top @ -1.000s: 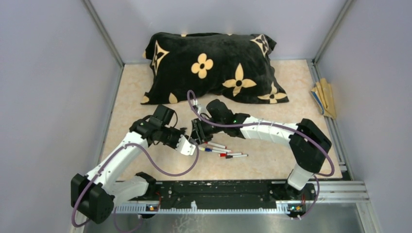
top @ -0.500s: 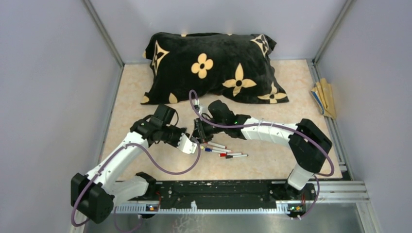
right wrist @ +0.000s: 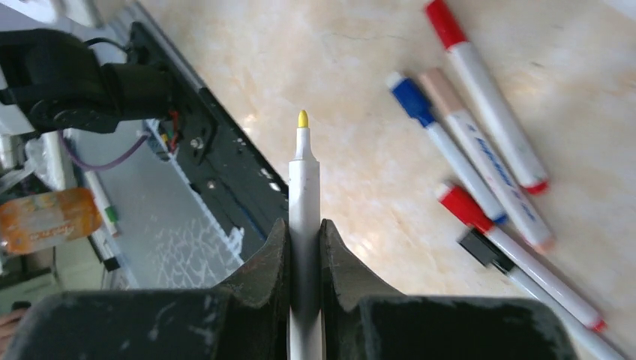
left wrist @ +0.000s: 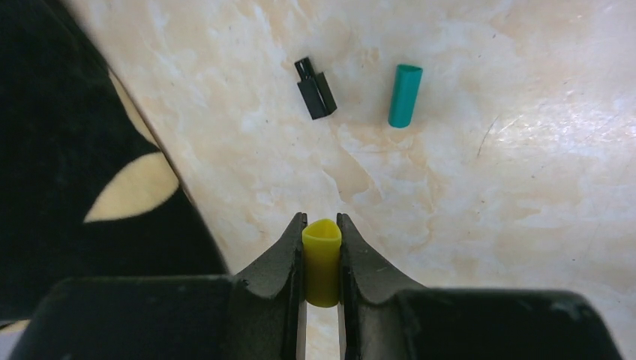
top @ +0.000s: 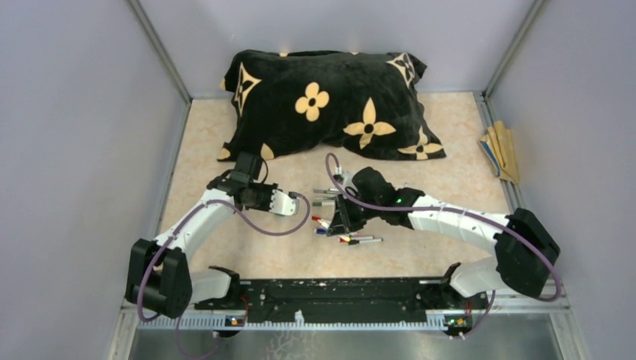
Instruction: Open the pen caps
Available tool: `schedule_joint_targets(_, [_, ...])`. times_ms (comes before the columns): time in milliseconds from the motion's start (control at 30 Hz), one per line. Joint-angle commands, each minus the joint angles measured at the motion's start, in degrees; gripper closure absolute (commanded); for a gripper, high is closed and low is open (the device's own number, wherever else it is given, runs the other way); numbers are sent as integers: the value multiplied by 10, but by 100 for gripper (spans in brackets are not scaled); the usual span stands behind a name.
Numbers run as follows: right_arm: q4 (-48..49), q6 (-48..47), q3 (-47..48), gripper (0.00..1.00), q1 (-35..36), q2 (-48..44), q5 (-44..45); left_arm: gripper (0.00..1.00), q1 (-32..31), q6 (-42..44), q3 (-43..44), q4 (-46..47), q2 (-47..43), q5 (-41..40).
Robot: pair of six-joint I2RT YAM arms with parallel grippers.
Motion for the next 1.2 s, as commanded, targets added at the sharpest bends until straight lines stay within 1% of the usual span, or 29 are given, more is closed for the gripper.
schedule_joint_targets(0, [-45, -16, -9, 100, -38, -61, 105, 100, 20, -41, 28, 12, 23, 22])
schedule_joint_targets(100, [-57, 4, -17, 100, -77, -81, 220, 100, 21, -92, 37, 2, 49, 58])
schedule_joint_targets(200, [-35, 24, -38, 100, -114, -89, 318, 99, 25, -141, 37, 2, 71, 80])
schedule_joint_targets(267, [-22, 28, -45, 100, -130, -82, 367, 91, 35, -157, 31, 2, 81, 94])
schedule_joint_targets(400, [-2, 35, -48, 100, -145, -49, 444, 74, 63, -156, 13, 2, 87, 120])
schedule_joint_targets(467, [11, 39, -52, 100, -151, -31, 472, 71, 75, -150, 2, 14, 90, 120])
schedule_joint_targets(567, [33, 47, -58, 100, -159, 0, 493, 68, 85, -150, -4, 23, 101, 120])
schedule_joint_targets(733, [46, 57, -50, 100, -164, 59, 520, 67, 88, -148, -18, 40, 126, 106])
schedule_joint_targets(900, [53, 52, -48, 97, -167, 90, 533, 67, 89, -157, -27, 51, 137, 110])
schedule_joint_targets(1033, [54, 44, -54, 87, -176, 101, 535, 65, 89, -160, -26, 49, 131, 118])
schedule_joint_targets(1167, [50, 37, -55, 79, -189, 106, 529, 59, 95, -170, 6, 22, 124, 143])
